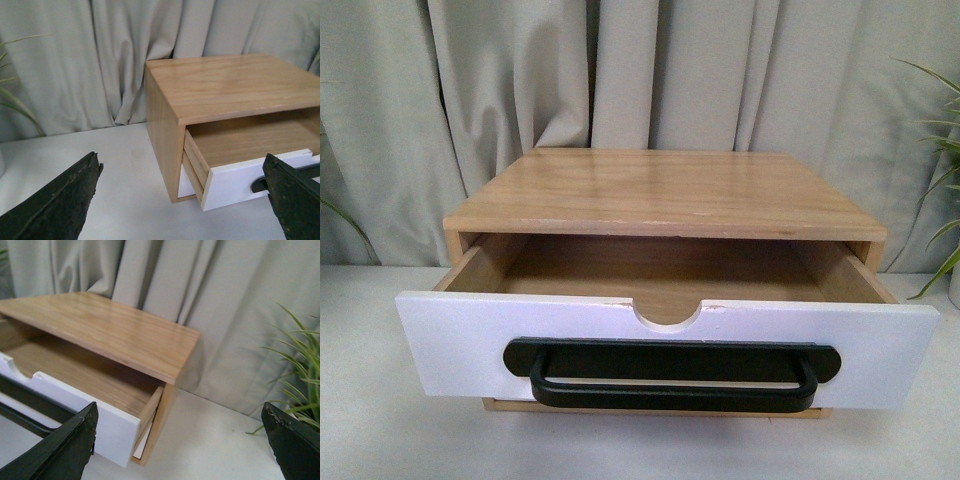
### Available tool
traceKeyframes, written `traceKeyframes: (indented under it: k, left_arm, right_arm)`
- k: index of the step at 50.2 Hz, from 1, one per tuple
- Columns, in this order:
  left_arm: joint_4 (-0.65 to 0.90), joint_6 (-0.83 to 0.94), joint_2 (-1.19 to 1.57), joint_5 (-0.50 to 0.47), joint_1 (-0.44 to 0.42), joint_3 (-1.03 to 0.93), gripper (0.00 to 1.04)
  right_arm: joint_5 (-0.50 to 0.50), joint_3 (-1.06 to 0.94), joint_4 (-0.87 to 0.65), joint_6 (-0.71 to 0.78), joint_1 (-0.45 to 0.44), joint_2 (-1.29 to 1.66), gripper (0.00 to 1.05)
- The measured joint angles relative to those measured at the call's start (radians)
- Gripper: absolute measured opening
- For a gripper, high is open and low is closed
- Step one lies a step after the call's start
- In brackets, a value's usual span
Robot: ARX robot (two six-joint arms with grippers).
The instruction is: Pull drawer
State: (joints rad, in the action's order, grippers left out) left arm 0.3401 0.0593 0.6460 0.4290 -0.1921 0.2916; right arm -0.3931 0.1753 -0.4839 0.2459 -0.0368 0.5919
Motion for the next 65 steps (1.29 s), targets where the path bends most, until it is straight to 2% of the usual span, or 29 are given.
traceKeyframes:
  k: [9,20,22,24,27,32,47,50,53,59,65]
  left_arm:
    - [-0.192,-0.137,-0.214,0.073,-0.187,-0.04,0.98]
    - [-0.209,-0.17,-0.238,0.08,-0.207,-0.045,0.98]
    - [-0.197,-0.153,-0.249,0.024,-0.192,-0.053,0.93]
    - [-0.191,-0.121,-0.271,-0.066,-0.159,-0.072,0.84]
    - [-0.191,-0.096,-0.308,-0.142,-0.107,-0.106,0.7]
    - [-0.193,-0.079,-0.349,-0.201,-0.045,-0.14,0.5]
    - [-0.215,-0.069,-0.427,-0.316,0.068,-0.198,0.04]
    - [-0.223,-0.066,-0.442,-0.4,0.126,-0.206,0.04]
    - [-0.298,-0.066,-0.502,-0.421,0.175,-0.207,0.04]
    - [-0.346,-0.064,-0.581,-0.43,0.19,-0.223,0.04]
    - [-0.346,-0.064,-0.596,-0.426,0.192,-0.237,0.04]
  right_arm:
    - [0.051,-0.045,0.14,-0.132,-0.065,-0.176,0.96]
    - [0.073,-0.061,0.164,-0.213,-0.084,-0.236,0.96]
    - [0.159,-0.053,0.216,-0.222,-0.051,-0.248,0.9]
    - [0.294,-0.054,0.275,-0.226,-0.002,-0.266,0.82]
    - [0.381,-0.063,0.293,-0.229,0.027,-0.284,0.67]
    - [0.389,-0.079,0.299,-0.229,0.032,-0.313,0.49]
    - [0.389,-0.117,0.326,-0.232,0.033,-0.376,0.01]
    - [0.389,-0.121,0.332,-0.233,0.033,-0.387,0.01]
    - [0.39,-0.127,0.338,-0.233,0.033,-0.399,0.01]
    - [0.389,-0.137,0.472,-0.233,0.034,-0.511,0.01]
    - [0.389,-0.167,0.481,-0.233,0.034,-0.586,0.01]
